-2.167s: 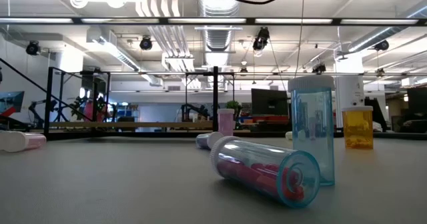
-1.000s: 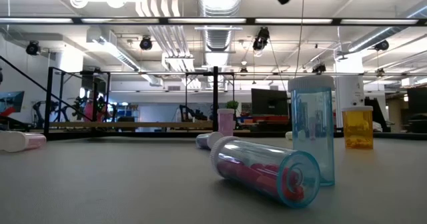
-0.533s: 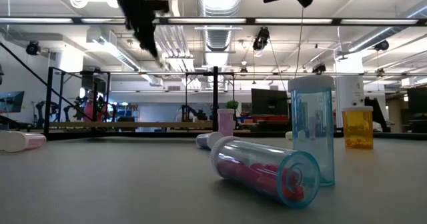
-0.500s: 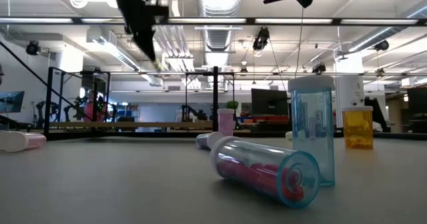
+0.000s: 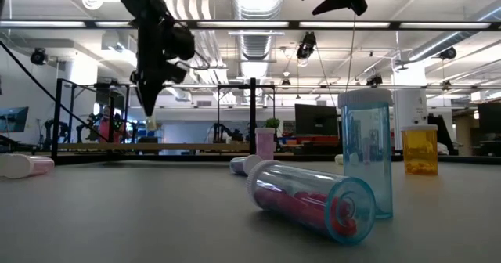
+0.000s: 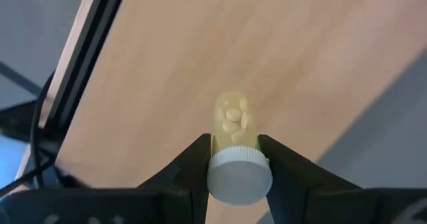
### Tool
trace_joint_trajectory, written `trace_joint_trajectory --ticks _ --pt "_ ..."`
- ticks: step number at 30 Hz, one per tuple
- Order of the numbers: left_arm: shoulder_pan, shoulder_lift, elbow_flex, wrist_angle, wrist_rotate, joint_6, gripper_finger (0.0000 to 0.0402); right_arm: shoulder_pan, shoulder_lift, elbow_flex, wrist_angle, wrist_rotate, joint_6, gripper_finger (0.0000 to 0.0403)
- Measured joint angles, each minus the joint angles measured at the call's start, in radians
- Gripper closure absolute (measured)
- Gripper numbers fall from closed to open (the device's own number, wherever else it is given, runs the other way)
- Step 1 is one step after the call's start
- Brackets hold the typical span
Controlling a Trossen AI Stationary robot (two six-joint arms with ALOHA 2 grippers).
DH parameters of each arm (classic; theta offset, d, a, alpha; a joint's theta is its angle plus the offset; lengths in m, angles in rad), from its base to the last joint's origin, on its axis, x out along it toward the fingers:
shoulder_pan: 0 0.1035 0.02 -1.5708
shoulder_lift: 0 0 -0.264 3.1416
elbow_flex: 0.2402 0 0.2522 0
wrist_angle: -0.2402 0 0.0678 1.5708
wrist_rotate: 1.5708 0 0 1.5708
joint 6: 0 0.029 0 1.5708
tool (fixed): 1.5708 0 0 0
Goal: Pick and place medicine bottles onto shelf by color
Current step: Put the middle yellow pill bottle on the shelf
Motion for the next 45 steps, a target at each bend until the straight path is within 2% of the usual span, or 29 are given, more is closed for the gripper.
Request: trace_joint_trajectory --ticks 9,13,17,30,45 --pt "0.164 0.073 0.0 -0.003 0.0 0.029 0.0307 -0.062 0.0 0.0 0.0 0.0 -0.017 0.0177" --pt "0.205 0.097 0.0 0.004 -0.006 0.031 0.0307 -0.08 0.0 0.0 0.001 0.0 -0.018 0.0177" --pt "0.229 0.11 0.001 0.036 -0.054 0.046 0.0306 -0.094 0.0 0.0 0.001 0.0 -0.02 0.0177" --pt "0.241 0.111 0.002 0.056 -0.089 0.449 0.0306 -0.114 0.0 0.001 0.01 0.0 -0.034 0.0177" --pt "0.25 0.111 0.0 0.048 -0.114 0.451 0.0305 -0.114 0.0 0.001 0.058 0.0 -0.036 0.0177"
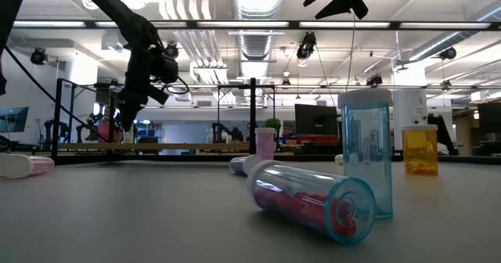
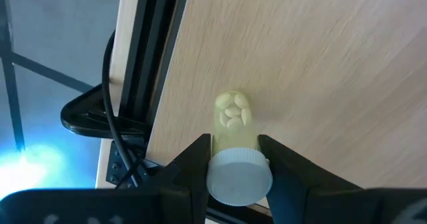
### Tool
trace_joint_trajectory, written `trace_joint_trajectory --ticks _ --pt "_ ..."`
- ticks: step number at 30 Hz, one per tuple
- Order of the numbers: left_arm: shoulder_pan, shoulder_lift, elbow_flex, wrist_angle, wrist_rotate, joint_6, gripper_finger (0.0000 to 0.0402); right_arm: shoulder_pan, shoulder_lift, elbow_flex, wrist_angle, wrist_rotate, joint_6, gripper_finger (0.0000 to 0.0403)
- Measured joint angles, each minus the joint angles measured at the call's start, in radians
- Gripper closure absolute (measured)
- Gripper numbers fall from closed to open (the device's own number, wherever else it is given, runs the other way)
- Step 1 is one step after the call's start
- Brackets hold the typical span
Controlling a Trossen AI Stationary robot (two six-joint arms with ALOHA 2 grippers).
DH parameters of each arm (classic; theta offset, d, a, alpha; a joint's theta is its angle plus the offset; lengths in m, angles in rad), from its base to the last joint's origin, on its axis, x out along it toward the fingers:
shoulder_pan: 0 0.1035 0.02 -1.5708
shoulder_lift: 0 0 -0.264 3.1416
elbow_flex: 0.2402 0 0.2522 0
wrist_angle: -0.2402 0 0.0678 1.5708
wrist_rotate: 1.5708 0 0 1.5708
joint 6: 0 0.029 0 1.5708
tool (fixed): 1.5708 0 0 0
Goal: Pick and place medicine bottles onto shelf by color
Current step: Put the middle yellow pill bottle on the shelf
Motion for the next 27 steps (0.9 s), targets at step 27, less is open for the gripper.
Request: trace_joint_trajectory --ticks 27 --pt "0.004 0.0 0.0 -0.001 0.001 -0.141 0.0305 0.0 0.0 0.0 -0.001 0.0 -0.008 0.0177"
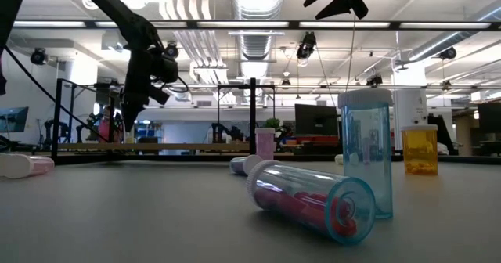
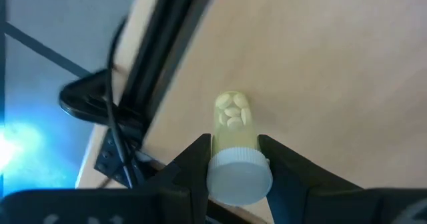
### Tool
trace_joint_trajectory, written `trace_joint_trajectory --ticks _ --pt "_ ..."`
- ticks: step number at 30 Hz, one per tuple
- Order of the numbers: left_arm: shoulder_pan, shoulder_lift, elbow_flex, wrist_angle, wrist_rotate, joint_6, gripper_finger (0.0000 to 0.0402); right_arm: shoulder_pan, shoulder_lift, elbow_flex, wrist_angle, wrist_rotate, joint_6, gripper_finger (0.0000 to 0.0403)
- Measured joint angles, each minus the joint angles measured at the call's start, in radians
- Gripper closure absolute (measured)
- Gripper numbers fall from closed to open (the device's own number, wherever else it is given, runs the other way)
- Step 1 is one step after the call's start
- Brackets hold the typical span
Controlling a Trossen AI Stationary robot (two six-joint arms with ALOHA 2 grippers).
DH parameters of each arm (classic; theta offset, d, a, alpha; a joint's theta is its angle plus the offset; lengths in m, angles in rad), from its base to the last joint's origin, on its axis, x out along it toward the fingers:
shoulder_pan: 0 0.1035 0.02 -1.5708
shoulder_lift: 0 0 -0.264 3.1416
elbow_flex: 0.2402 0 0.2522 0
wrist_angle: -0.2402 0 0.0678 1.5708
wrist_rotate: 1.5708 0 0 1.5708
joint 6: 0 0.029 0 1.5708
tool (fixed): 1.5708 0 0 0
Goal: Pick and place medicine bottles onto shelf by color
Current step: Put the middle yellow pill bottle on the shelf
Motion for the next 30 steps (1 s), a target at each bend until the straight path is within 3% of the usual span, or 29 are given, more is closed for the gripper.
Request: trace_joint_trajectory --ticks 5,12,24,30 --pt "0.0 0.0 -0.002 -0.062 0.002 0.0 0.0305 0.0 0.0 0.0 0.0 0.0 0.0 0.0177" --pt "0.0 0.0 0.0 0.009 0.001 -0.024 0.0305 0.0 0.0 0.0 0.0 0.0 -0.007 0.0177" --pt "0.0 0.0 0.0 -0.026 0.003 -0.056 0.0305 0.0 0.0 0.0 -0.002 0.0 -0.015 0.0177" --pt "0.0 0.0 0.0 -0.025 0.003 -0.107 0.0276 0.0 0.0 0.0 -0.002 0.0 -0.015 0.0177"
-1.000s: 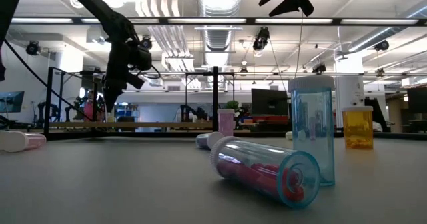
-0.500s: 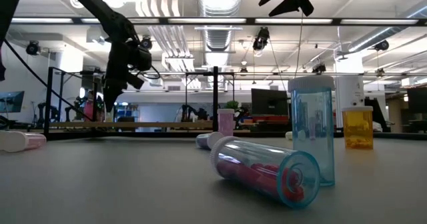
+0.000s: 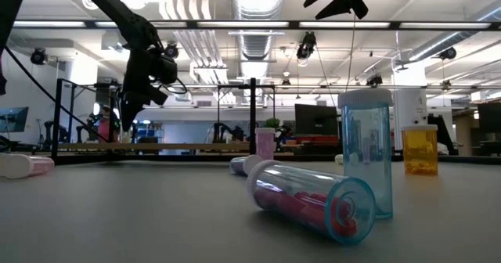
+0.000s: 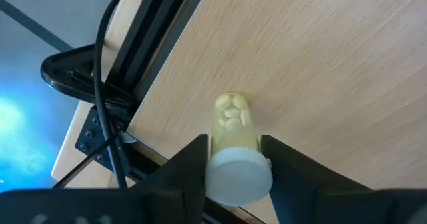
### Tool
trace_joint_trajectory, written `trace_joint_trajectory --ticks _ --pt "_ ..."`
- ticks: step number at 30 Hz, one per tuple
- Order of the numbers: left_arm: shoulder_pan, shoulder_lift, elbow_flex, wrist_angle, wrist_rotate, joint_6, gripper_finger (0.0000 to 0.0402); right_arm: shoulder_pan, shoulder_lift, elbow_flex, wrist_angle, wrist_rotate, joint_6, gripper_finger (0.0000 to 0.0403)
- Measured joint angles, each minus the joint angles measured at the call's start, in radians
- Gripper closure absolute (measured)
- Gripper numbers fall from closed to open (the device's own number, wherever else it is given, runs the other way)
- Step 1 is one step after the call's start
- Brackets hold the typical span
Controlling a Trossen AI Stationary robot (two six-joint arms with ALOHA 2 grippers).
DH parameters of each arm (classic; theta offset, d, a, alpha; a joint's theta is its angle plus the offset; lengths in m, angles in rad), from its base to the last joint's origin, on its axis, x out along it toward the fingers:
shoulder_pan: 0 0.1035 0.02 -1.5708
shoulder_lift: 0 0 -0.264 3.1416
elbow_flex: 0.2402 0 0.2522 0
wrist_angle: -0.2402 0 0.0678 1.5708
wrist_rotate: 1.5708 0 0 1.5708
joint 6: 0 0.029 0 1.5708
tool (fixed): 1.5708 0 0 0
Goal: Pick and place medicine bottles onto shelf by color
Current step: Put the middle yellow pill bottle on the shelf
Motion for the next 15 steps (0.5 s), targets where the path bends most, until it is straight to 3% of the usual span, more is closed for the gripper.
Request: trace_joint_trajectory --ticks 8,15 --pt "-0.001 0.0 0.001 0.007 -0.006 0.004 0.0216 0.0 0.0 0.0 0.0 0.0 0.0 0.0177" --pt "-0.001 -0.005 0.003 0.007 -0.057 0.005 0.0205 0.0 0.0 0.0 0.0 0.0 0.0 0.0177"
